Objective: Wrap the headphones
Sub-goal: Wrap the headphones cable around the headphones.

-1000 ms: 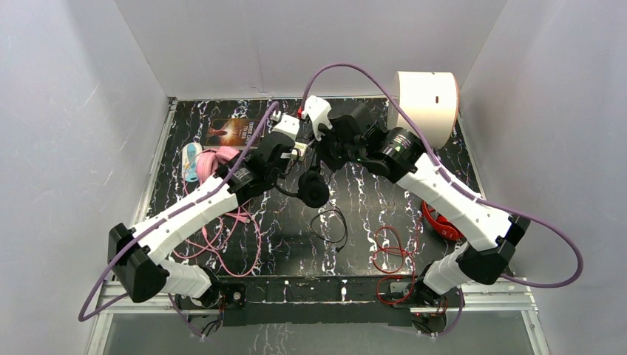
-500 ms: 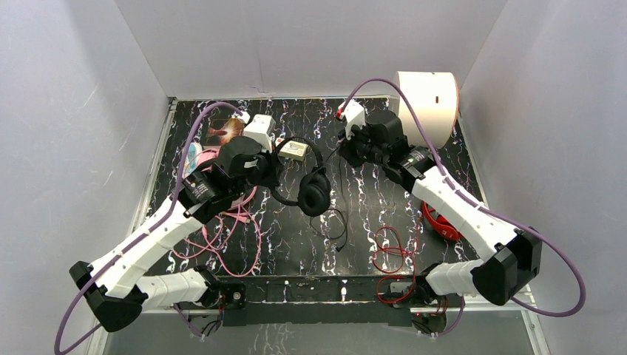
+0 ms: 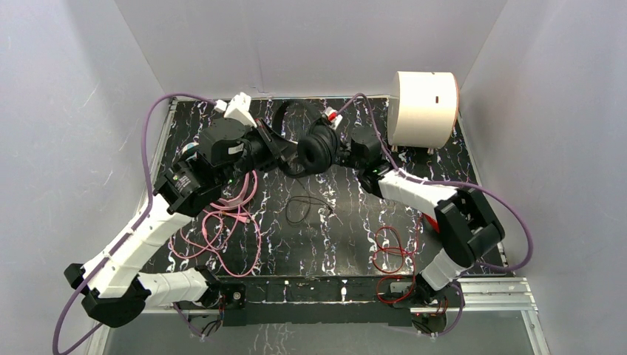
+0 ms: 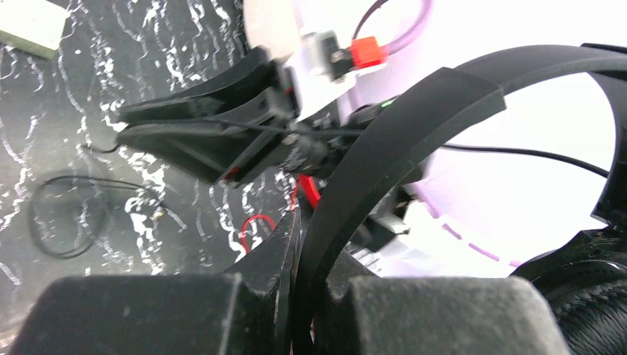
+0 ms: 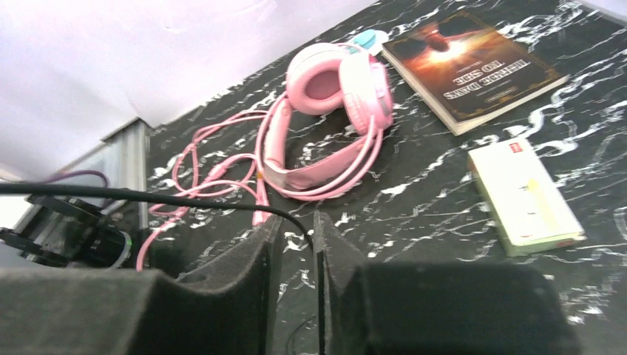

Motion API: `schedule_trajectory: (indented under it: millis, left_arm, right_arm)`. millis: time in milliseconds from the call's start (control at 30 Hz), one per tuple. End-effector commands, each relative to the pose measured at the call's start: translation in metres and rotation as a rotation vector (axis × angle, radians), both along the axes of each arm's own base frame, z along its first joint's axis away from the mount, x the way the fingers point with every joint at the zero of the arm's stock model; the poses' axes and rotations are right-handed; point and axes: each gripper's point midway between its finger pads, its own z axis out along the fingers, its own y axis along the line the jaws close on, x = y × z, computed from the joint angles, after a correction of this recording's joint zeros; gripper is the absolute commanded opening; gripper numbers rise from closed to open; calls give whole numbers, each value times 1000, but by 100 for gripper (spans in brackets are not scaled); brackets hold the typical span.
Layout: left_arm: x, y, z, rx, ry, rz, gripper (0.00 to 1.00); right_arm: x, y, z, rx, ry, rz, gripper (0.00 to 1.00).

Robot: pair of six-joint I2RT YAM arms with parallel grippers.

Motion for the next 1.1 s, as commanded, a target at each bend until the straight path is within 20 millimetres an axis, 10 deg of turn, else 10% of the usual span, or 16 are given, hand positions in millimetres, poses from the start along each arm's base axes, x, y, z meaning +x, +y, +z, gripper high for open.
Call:
schedule_trajectory:
  millis: [0, 667, 833, 1067]
  left_arm:
    - [6, 0, 47, -126, -21, 63, 0]
    - [24, 13, 97, -250, -87, 198, 0]
    - [59, 42, 111, -148, -214, 415, 0]
    - [120, 104, 105, 268, -408, 855, 0]
  right_arm:
    - [-5, 11, 46, 201, -104, 68, 38]
    - [25, 32, -1, 216, -98, 44, 50]
    - [-22, 49, -31, 207, 82, 158, 15]
    - [-128, 21, -90, -141, 345, 221, 1]
